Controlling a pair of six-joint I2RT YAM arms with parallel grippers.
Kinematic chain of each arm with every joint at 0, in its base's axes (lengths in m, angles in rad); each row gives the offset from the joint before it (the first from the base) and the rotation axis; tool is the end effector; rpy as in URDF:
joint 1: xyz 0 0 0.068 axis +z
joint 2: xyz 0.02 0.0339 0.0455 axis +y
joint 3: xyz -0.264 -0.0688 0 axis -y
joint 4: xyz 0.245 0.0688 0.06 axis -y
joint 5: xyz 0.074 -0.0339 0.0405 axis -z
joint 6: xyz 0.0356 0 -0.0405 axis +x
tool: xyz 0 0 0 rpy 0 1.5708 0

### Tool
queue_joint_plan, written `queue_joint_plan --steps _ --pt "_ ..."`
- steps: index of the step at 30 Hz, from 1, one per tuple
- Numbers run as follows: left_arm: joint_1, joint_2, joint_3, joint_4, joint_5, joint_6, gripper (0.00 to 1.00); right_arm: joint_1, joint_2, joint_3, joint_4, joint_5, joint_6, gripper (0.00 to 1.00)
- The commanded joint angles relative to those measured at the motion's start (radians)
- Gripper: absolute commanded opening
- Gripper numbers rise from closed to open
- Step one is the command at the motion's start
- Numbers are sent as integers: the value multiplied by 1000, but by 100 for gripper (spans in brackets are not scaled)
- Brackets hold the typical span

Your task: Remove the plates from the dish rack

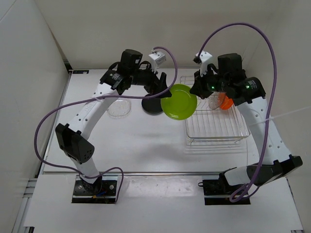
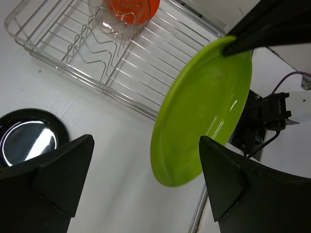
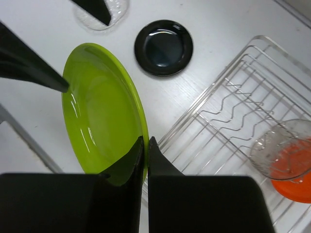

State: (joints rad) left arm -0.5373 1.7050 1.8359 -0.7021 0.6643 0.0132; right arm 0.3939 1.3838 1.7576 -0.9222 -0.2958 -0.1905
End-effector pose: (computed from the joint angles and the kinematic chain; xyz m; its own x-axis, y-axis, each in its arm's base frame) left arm 0.3120 -0.2114 0.4114 -0.4532 0.2821 -0.8456 0.8546 0.4073 -0.3222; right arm 0.2447 0.1129 0.4619 -0.3597 -0.3456 -0.8667 -0.6772 0.7357 -0.0124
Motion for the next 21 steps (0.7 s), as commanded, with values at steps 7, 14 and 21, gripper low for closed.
queue_joint_plan --steps 7,14,21 --pt "-35 38 88 6 26 -16 81 -4 -40 -10 0 -123 -7 1" --pt "-35 16 68 6 4 -16 35 -4 -40 -11 9 -101 2 1" --pt "-35 -2 37 15 -15 -16 11 -4 -31 -10 9 -101 2 1"
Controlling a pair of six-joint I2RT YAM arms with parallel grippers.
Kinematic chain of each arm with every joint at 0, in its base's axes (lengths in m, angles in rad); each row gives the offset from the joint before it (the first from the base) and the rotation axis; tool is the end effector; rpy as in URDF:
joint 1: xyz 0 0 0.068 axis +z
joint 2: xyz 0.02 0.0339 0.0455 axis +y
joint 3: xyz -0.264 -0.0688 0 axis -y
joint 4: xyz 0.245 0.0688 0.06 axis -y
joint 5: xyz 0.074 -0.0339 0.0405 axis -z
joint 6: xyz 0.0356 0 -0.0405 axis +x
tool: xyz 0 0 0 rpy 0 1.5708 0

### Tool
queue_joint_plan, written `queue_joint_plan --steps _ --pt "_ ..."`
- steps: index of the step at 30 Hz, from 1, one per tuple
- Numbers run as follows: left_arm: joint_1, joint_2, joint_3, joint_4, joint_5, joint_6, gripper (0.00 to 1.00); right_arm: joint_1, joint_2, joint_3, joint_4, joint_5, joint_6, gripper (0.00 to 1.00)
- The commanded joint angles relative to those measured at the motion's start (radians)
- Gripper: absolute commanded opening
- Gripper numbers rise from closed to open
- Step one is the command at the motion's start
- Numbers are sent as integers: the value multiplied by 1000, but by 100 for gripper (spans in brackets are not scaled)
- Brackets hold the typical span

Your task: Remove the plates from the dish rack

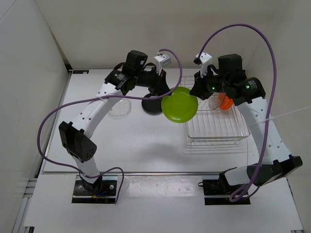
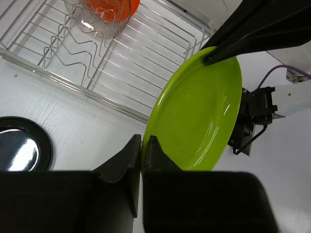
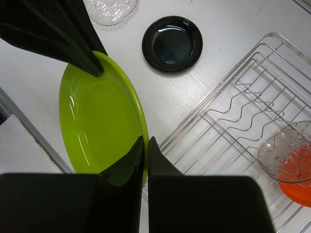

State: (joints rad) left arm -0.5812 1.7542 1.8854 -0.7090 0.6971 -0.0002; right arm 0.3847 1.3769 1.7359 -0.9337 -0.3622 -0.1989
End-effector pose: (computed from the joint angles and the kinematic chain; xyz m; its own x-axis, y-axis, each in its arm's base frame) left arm 0.3118 -0.2321 0.4093 -0.4567 0.2998 -0.8376 0.8703 0.3456 -0.3508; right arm 0.2432 0.1121 0.4565 -0.3701 -0.3492 -0.8609 -0.7138 0.7000 0.0230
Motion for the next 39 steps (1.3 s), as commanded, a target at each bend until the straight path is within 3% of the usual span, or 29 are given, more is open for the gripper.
queue_joint_plan --steps 1,3,4,5,6,7,8,11,14,26,39 --pt "9 -61 -25 22 -62 -3 11 5 -15 11 21 -35 10 1" --pt "9 -61 -48 36 -94 -14 11 5 -15 2 21 -35 19 6" --pt "9 -71 -48 51 -138 -26 11 5 -15 2 32 -21 19 17" --pt "9 -71 -74 62 -174 -41 11 5 -15 -7 32 -9 19 36" --pt "9 -71 -83 71 -212 -50 11 5 -15 -21 42 29 30 68" --pt "9 -71 -83 71 -287 -50 11 5 -15 -21 64 66 45 90" --pt "9 -71 -104 89 -319 -67 11 5 -15 -36 81 121 62 100" --pt "23 -33 -114 100 -384 -80 11 -6 -15 -58 130 346 113 100" --pt "69 17 -95 100 -384 -89 11 -29 -15 -70 139 420 145 100" --pt "257 267 -42 169 -271 -80 11 -52 -119 -153 157 465 125 100" --pt "320 464 116 152 -242 -69 11 -70 -141 -196 177 447 125 100"
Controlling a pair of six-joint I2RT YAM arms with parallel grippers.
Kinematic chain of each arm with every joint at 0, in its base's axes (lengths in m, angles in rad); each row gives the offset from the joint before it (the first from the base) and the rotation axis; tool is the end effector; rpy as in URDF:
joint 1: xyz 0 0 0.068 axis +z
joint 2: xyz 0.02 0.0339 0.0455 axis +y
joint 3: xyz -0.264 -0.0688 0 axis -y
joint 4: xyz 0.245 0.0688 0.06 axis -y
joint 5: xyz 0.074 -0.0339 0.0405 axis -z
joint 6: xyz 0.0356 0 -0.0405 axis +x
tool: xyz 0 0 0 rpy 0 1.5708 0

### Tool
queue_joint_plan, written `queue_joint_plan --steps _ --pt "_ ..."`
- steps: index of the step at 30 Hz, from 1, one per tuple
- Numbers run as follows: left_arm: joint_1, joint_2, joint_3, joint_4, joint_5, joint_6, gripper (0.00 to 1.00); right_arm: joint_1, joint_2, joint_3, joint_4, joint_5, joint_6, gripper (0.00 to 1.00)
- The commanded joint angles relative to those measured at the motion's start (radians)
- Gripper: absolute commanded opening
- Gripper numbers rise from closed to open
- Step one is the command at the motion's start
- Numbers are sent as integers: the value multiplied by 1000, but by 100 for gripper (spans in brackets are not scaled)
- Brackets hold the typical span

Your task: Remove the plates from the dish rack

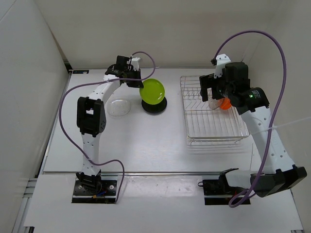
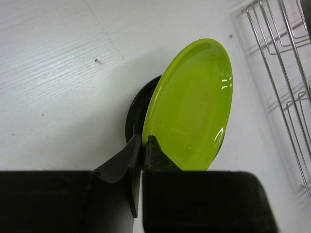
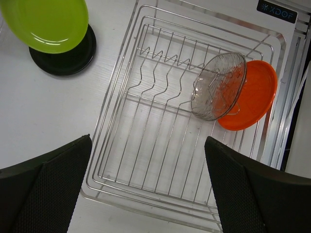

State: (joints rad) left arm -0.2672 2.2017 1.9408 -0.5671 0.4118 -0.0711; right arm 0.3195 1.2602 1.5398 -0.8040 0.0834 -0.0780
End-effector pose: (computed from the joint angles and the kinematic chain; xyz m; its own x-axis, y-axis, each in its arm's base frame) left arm 0.4785 -0.1458 0.2429 -0.7444 0.1363 -0.6537 0.4513 0.8242 -0.3421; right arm 0.2411 0.0767 0.4353 -0.4549 -0.2323 -0.8597 -0.2808 0.9535 -0.1090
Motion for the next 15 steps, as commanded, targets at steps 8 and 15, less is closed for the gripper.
queue_joint_plan --steps 8,15 --pt "6 81 103 -11 33 2 11 -5 -42 -9 48 -10 4 100" --pt "6 81 93 -20 33 2 11 -5 -42 -9 48 -19 4 100"
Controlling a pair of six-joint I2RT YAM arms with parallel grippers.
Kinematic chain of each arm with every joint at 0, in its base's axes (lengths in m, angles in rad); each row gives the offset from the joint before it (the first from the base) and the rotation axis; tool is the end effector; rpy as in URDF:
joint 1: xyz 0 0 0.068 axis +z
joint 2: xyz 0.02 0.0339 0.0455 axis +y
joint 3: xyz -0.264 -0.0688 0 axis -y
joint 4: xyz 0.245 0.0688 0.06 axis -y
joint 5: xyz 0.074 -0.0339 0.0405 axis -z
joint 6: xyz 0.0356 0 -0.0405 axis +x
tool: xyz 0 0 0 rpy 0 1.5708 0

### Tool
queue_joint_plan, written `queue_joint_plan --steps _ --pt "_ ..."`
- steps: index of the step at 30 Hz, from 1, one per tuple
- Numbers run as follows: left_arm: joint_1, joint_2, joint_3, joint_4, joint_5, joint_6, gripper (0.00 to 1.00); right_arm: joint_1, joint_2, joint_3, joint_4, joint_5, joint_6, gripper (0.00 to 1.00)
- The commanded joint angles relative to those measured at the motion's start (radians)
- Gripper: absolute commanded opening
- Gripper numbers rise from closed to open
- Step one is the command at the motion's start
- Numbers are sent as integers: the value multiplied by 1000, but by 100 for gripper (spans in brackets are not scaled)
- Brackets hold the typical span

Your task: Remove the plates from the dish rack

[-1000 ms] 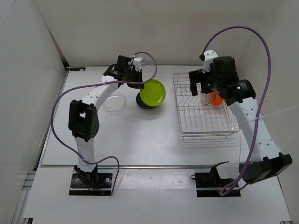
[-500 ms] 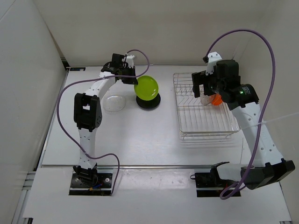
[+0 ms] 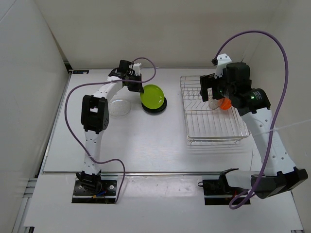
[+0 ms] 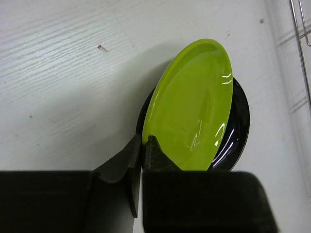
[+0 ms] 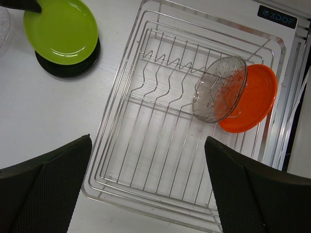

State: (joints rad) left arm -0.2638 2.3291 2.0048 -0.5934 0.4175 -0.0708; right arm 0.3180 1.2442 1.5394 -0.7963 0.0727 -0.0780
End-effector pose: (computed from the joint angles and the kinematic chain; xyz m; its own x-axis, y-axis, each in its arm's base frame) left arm 0.4960 -0.1489 0.1994 -0.7985 0.1487 -0.5833 0.4208 0.8308 -0.3642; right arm 0.2367 0.0752 0.4396 -0.4353 -0.2251 -0.8717 -0.2861 0.9526 -0.1031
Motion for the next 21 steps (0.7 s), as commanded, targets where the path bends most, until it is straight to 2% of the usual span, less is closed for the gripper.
queue_joint_plan --steps 1,4,5,13,16,21 --pt "3 -47 29 6 36 2 13 -3 -26 -9 40 -17 4 100" --pt "3 -47 29 -3 37 2 22 -3 -26 -9 40 -17 4 100" --pt "3 -47 29 -3 37 2 29 -3 -26 -9 40 -17 4 100" --pt "-15 -37 29 -16 6 2 42 -13 -54 -9 31 -36 14 100" --pt "-15 -49 19 -16 -3 11 42 -13 -54 -9 31 -36 14 100" --pt "-25 -79 -14 -16 -14 11 49 -22 -72 -18 31 -56 23 100"
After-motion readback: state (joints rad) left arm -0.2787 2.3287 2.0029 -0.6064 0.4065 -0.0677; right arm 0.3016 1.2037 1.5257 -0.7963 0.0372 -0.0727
